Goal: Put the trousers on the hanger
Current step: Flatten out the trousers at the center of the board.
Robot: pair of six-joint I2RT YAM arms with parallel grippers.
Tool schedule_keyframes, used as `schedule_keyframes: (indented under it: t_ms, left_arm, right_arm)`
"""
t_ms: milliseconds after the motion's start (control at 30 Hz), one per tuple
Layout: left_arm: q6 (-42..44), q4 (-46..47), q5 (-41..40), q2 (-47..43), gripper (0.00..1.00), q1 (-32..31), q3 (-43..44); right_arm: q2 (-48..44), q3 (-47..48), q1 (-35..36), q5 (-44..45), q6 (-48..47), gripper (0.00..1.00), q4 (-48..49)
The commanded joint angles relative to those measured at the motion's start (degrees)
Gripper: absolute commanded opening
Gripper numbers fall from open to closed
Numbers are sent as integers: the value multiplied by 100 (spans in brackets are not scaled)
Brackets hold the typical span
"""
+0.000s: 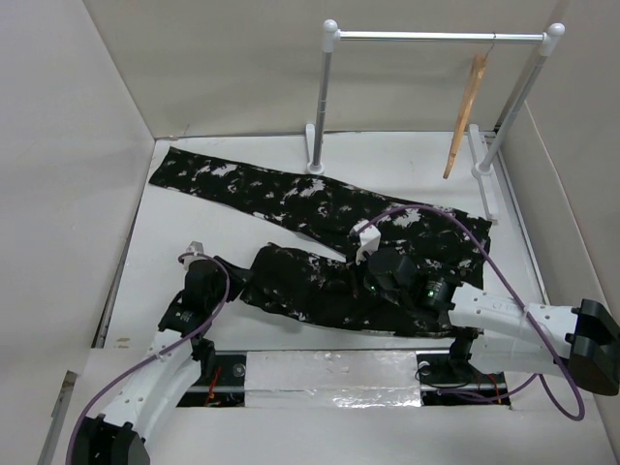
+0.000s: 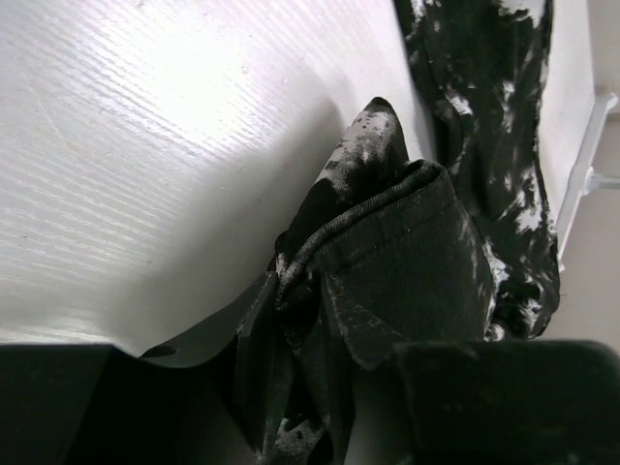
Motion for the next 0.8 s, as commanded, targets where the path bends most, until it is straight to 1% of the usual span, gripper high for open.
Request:
schedule_keyframes:
  t_ms: [0, 33, 200, 300, 433, 500, 567, 600, 633, 700, 733, 767]
  left_arm:
    - [140, 262, -107, 66, 25, 2, 169]
    - [166, 297, -107, 84, 27, 2, 152]
    - [157, 464, -46, 251, 28, 2, 99]
    - [157, 473, -28, 304, 27, 2, 81]
    - [219, 403, -116, 181, 16, 2, 169]
    - [245, 289, -195, 119, 15, 2, 222]
    - [350, 192, -187, 49, 18, 2, 327]
    - [386, 148, -378, 40, 19, 2, 380]
    - [421, 113, -432, 40, 20, 2, 467]
    - [535, 43, -547, 49, 23, 2, 547]
    - [579, 34, -582, 58, 27, 2, 599]
    - [631, 16, -608, 84, 28, 2, 617]
  right_arm:
    - [-39, 74, 37, 154, 75, 14, 188]
    - [-48, 65, 37, 154, 75, 15, 171]
    - [-56, 56, 37, 189, 75, 16, 144]
    - [-30, 65, 37, 172, 66, 16, 144]
    - [14, 82, 37, 128, 75, 13, 144]
    - [23, 56, 37, 128, 84, 11, 170]
    - [40, 21, 37, 145, 75, 10, 232]
    - [49, 21, 37, 163, 75, 10, 241]
    - [84, 21, 37, 163, 75, 11, 249]
    - [93, 21, 37, 171, 93, 19, 250]
    - [102, 21, 37, 180, 110, 21, 250]
    - [102, 12, 37, 180, 119, 25, 250]
